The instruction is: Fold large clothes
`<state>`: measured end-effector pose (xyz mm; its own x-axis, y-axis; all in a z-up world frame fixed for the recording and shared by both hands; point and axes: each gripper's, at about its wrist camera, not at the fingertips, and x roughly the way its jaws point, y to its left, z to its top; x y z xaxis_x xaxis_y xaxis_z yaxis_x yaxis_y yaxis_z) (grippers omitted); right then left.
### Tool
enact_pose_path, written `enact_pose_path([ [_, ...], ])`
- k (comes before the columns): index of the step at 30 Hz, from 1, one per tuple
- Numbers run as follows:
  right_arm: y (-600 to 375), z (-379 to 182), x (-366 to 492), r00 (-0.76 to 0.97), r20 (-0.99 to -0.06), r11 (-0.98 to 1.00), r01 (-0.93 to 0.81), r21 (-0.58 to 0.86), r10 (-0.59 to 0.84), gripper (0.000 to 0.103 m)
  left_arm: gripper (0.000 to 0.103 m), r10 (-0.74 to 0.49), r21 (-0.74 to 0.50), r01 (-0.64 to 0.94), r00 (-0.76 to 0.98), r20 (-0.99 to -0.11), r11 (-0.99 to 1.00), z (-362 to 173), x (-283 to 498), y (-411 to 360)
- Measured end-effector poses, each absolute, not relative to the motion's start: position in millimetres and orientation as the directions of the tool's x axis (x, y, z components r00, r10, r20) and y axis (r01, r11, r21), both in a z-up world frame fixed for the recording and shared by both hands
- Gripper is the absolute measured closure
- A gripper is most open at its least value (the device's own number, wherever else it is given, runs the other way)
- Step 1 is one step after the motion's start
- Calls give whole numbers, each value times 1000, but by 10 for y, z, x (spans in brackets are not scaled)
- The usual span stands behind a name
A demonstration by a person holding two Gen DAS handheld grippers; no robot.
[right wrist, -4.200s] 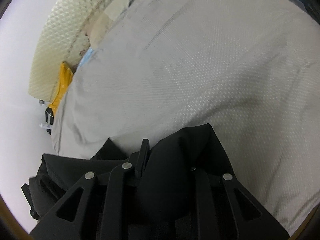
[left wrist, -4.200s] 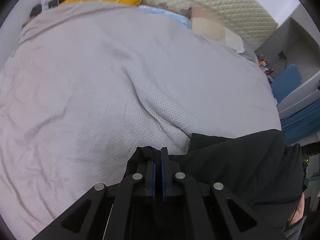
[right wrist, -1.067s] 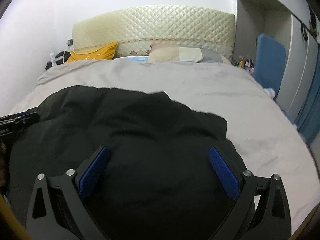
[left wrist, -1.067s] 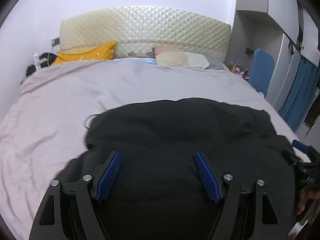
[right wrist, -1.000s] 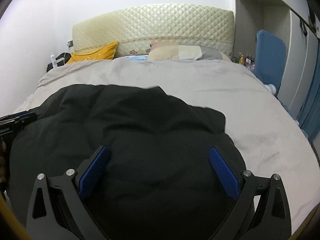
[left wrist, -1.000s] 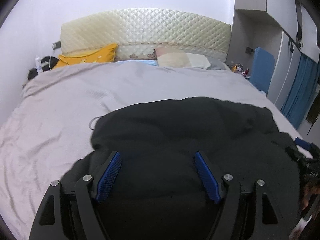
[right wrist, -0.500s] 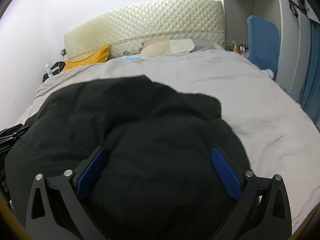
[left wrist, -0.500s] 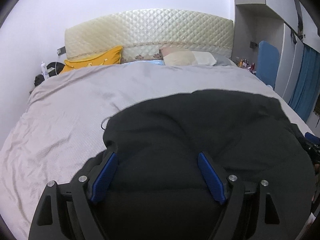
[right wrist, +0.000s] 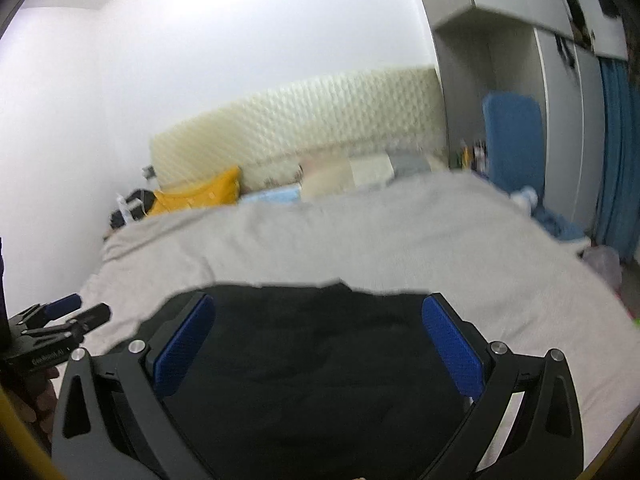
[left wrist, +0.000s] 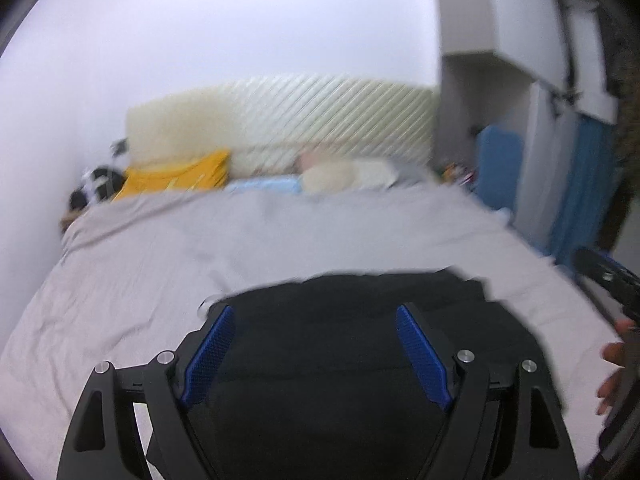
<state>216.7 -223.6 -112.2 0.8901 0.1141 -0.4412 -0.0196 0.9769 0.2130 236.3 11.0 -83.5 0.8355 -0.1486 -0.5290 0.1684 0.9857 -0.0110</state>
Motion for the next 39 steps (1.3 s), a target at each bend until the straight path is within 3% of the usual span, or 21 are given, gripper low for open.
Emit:
enact_pose_path([
  [7, -2049, -415, 1430, 952, -293, 987, -45, 151, 88, 0, 19, -228, -20, 244, 870, -437, 969, -323, 1716, -48],
  [18, -1750, -90, 783, 967, -230, 988, -86, 125, 113, 0, 18, -240, -49, 240, 889, -391, 969, -47, 912, 58],
  [29, -1513, -167, 426, 965, -239, 989, -85, 122, 112, 0, 16, -218, -39, 222, 883, -415, 974, -95, 498, 208],
  [39, -1435, -481, 255, 948, -310, 995, -49, 87, 74, 0, 14, -194, -65, 185, 871, -452, 981, -314, 367, 365],
])
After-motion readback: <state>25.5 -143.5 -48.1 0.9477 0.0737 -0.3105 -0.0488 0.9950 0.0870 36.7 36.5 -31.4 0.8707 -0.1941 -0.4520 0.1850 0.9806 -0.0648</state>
